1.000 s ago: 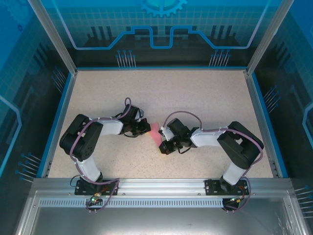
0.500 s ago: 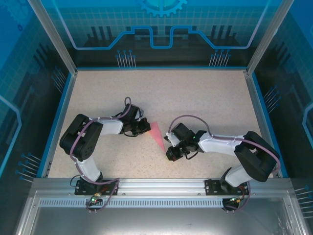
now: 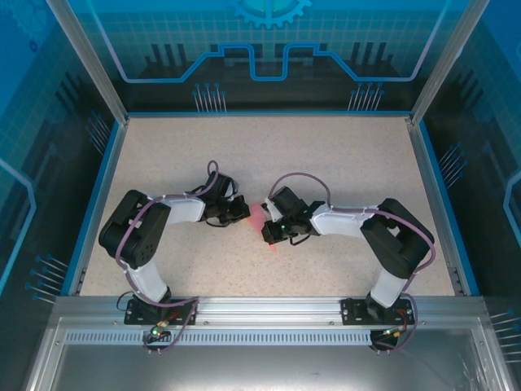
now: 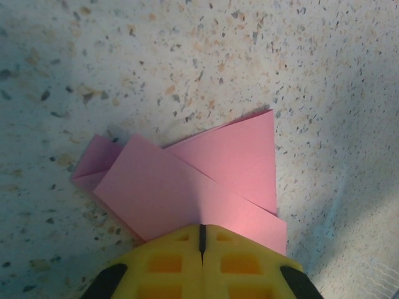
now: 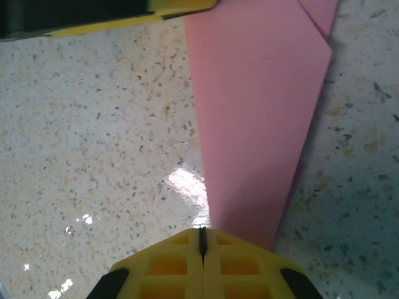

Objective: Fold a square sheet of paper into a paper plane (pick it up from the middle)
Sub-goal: Fold the wing for the fifth time at the center of the table.

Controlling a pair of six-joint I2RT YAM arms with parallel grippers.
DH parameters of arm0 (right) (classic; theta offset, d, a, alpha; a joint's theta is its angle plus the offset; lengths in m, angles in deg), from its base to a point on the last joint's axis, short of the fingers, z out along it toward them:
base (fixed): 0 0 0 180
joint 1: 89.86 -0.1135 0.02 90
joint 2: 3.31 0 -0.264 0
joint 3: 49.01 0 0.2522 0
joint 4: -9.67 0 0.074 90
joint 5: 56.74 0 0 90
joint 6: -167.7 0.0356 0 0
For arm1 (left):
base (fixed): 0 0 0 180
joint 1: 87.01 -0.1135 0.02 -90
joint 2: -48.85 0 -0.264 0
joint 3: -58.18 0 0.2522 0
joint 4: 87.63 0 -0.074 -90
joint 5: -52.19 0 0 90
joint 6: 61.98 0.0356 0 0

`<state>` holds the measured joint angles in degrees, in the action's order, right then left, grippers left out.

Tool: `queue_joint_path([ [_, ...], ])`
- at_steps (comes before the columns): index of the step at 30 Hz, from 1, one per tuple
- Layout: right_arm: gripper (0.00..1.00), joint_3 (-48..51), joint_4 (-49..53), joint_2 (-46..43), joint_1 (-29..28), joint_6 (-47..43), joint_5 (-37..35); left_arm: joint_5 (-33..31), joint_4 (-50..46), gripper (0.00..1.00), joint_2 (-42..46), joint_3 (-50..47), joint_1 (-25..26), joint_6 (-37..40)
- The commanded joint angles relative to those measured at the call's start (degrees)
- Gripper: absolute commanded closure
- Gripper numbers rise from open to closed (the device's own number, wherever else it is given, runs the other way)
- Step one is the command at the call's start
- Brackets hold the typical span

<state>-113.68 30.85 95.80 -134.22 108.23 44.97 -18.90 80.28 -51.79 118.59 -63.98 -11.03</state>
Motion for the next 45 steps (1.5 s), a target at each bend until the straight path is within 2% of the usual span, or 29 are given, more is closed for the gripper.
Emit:
queue_joint_path([
  [1,1.00,-1.0,0.7,1.6,0.9,0.9,-1.2,1.4,-2.5,0.93,2.5,1.4,0.5,2.7],
  [4,1.00,-0.6,1.7,2.2,0.9,0.9,-1.5,5.6,-1.4,0.88,4.9,2.0,1.5,6.6],
  [8,1.00,-0.7,3.0,2.8,0.9,0.7,-1.8,6.2,-3.4,0.87,6.6,2.9,3.9,10.7],
  [16,1.00,-0.9,4.3,3.4,1.0,0.6,-1.7,5.0,-0.2,0.89,4.1,-0.5,6.9,8.9],
  [29,1.00,-0.6,5.2,4.1,1.2,1.2,-1.5,3.2,2.2,0.92,-0.7,-2.4,7.2,9.4],
  [36,1.00,0.2,8.8,4.8,1.3,-1.0,-2.5,1.1,-0.4,0.91,-3.3,-0.4,3.0,9.9],
  [41,1.00,4.0,9.7,4.8,1.3,-2.3,-2.4,-2.7,-3.8,0.96,-4.8,2.9,-1.6,8.6],
  [45,1.00,5.0,10.3,4.0,1.4,-3.3,-2.7,-3.7,-3.7,0.96,-5.9,4.0,-5.4,7.1],
])
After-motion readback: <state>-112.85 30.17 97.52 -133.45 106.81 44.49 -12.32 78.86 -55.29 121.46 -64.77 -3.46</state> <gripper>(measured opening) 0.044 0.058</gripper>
